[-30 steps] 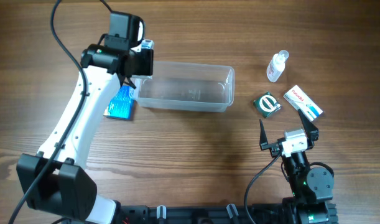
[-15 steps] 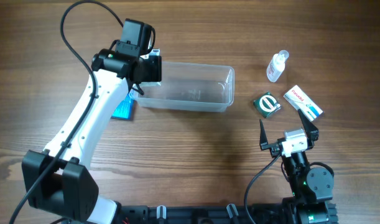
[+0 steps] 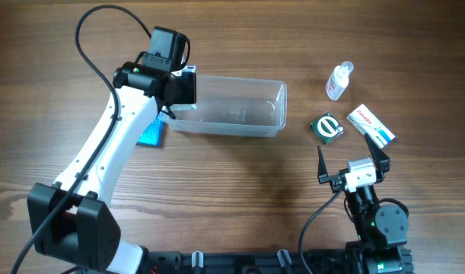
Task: Pack container
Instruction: 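Carry the Hansaplast box right and lower it into the container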
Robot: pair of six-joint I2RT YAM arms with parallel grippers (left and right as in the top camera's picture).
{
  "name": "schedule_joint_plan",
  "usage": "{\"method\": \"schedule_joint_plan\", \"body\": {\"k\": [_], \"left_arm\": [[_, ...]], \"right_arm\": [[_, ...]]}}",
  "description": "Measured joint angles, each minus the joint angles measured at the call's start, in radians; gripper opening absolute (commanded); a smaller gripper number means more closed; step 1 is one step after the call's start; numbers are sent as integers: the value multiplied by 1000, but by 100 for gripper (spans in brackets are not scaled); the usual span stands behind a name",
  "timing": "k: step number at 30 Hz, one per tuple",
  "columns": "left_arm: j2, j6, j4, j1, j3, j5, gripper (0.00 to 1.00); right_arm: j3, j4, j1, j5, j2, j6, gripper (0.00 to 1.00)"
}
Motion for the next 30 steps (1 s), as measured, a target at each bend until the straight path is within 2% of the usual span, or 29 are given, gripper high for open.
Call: {"method": "schedule_joint_plan", "body": {"k": [9,16,17,19,24,25,26,29,30], "left_arm": [[94,0,-18,0,0,32,59],[104,0,-41,0,-1,42,59],[104,0,-41,0,-1,42,61],[105,0,-41,0,-1,42,77],[105,-4,-42,0,-1,45,80],[105,-4,-42,0,-1,45,78],[105,-4,-41,0,-1,45,69],[105,-3,-41,0,-1,45,52],[105,-6,-40,0,-1,45,42]], "right_arm": [[0,0,0,0,0,0,100],[0,0,0,0,0,0,100],[0,0,0,0,0,0,100],[0,0,0,0,0,0,100],[0,0,0,0,0,0,100],[0,0,0,0,0,0,100],[0,0,0,0,0,0,100],[0,0,0,0,0,0,100],[0,0,0,0,0,0,100]]}}
